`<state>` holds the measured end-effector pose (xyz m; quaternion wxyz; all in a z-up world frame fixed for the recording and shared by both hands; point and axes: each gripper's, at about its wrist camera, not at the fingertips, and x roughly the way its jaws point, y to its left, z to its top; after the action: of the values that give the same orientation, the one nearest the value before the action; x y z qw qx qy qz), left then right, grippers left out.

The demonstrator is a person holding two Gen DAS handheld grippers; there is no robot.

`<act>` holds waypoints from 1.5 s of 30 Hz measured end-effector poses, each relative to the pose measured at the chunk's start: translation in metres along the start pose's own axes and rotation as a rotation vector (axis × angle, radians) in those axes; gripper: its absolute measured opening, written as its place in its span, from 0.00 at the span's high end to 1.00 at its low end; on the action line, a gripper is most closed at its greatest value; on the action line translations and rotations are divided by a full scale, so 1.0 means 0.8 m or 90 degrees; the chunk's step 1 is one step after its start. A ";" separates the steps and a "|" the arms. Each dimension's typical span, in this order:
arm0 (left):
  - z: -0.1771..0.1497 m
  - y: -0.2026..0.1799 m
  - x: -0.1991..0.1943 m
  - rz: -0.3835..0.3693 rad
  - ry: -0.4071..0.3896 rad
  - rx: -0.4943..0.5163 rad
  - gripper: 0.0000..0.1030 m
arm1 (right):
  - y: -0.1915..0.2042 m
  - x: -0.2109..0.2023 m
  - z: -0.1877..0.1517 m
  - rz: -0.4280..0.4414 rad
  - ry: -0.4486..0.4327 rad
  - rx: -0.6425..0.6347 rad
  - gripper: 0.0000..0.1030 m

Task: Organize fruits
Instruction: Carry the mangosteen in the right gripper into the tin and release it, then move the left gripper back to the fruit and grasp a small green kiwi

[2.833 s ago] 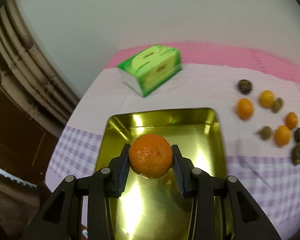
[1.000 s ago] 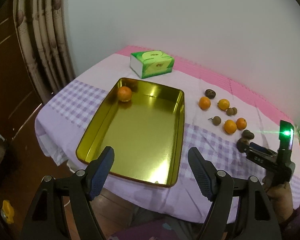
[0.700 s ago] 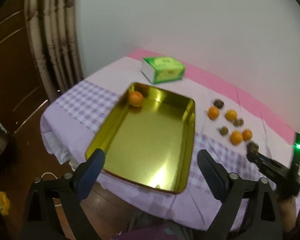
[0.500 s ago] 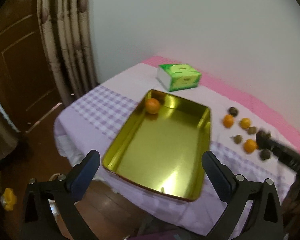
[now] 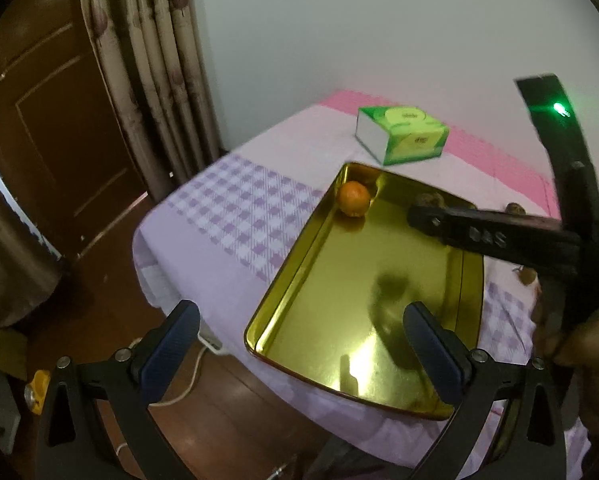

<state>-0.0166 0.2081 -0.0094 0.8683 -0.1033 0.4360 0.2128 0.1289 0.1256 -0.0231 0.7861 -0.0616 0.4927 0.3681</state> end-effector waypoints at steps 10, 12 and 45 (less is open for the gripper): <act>0.003 0.008 0.017 -0.001 0.035 -0.015 0.02 | -0.006 0.050 0.026 -0.048 0.042 -0.004 0.61; 0.002 0.009 0.021 -0.001 0.046 -0.018 0.02 | -0.007 0.056 0.030 -0.056 0.045 -0.004 0.61; -0.012 -0.036 -0.015 -0.065 -0.009 0.084 0.02 | -0.186 -0.204 -0.214 -0.315 -0.166 0.180 0.36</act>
<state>-0.0166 0.1755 -0.0056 0.8859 -0.0667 0.4372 0.1400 0.0596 -0.1453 -0.0157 0.9092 -0.0220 0.4040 0.0981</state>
